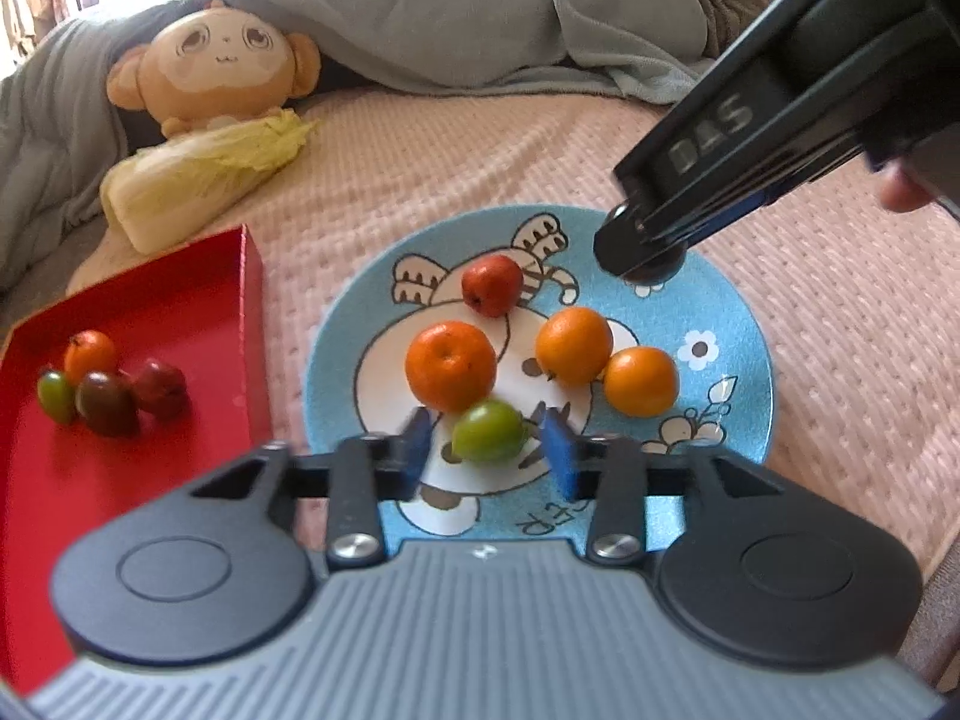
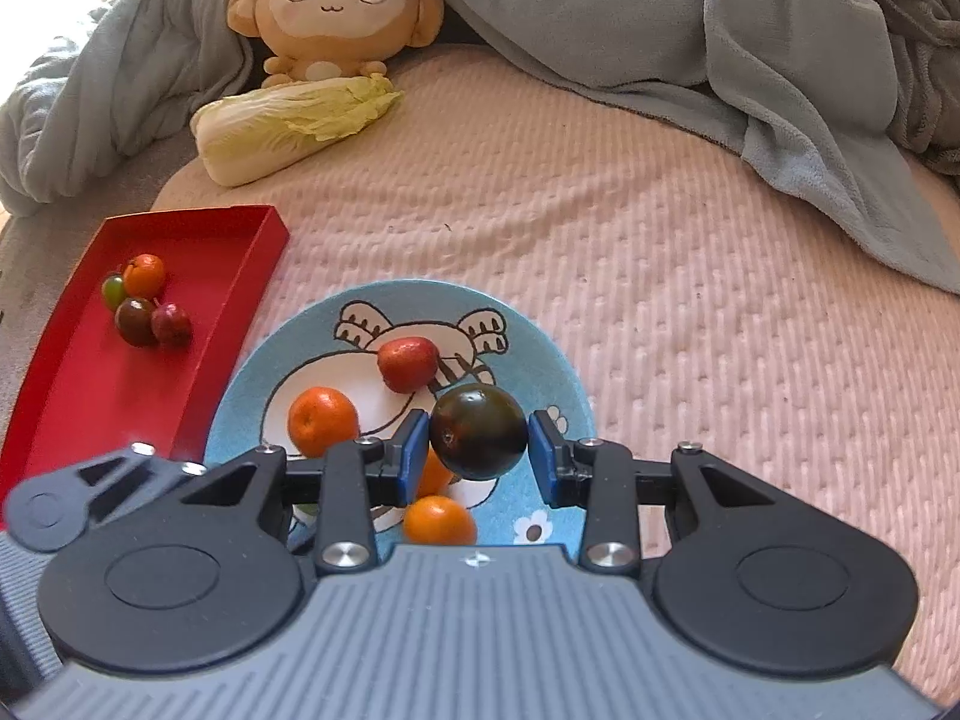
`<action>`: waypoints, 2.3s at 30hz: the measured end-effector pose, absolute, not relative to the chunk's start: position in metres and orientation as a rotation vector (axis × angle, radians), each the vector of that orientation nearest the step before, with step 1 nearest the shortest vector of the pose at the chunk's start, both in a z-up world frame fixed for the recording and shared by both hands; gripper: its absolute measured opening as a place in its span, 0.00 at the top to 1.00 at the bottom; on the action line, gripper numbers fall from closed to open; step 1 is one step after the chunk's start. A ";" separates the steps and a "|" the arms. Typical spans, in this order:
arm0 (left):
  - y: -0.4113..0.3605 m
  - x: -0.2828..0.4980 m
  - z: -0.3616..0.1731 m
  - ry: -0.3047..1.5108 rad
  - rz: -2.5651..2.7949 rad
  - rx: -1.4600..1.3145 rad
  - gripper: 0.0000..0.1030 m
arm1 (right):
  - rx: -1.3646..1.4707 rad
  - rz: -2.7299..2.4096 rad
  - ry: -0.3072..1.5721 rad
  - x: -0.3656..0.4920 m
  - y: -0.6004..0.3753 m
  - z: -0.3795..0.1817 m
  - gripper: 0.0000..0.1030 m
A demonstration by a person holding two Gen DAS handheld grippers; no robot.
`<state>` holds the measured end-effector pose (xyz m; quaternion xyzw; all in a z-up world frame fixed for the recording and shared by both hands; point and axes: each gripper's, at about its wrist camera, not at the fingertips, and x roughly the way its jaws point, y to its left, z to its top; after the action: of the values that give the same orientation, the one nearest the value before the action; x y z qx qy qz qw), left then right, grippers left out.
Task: Organize fruits
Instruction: 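Lower both tomatoes onto the plate and open both grippers, then move both open grippers back over the red tray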
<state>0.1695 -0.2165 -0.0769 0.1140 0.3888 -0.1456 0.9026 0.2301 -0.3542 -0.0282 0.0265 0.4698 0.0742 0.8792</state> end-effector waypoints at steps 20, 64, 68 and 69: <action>-0.203 0.157 -0.057 0.789 -0.305 0.140 0.49 | 0.051 0.123 0.979 0.239 -0.348 -0.028 0.29; -0.107 0.157 -0.038 0.763 -0.129 0.054 0.49 | -0.052 0.328 0.906 0.253 -0.234 0.002 0.29; -0.096 0.158 -0.037 0.761 -0.114 0.047 0.49 | -0.060 0.345 0.899 0.255 -0.224 0.002 0.29; -0.094 0.158 -0.037 0.762 -0.110 0.044 0.49 | -0.061 0.350 0.897 0.255 -0.222 0.002 0.29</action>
<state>0.1580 -0.0944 -0.0365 0.0217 0.3715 -0.0535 0.9266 0.2550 -0.2217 0.0018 -0.0292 0.4314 0.1683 0.8858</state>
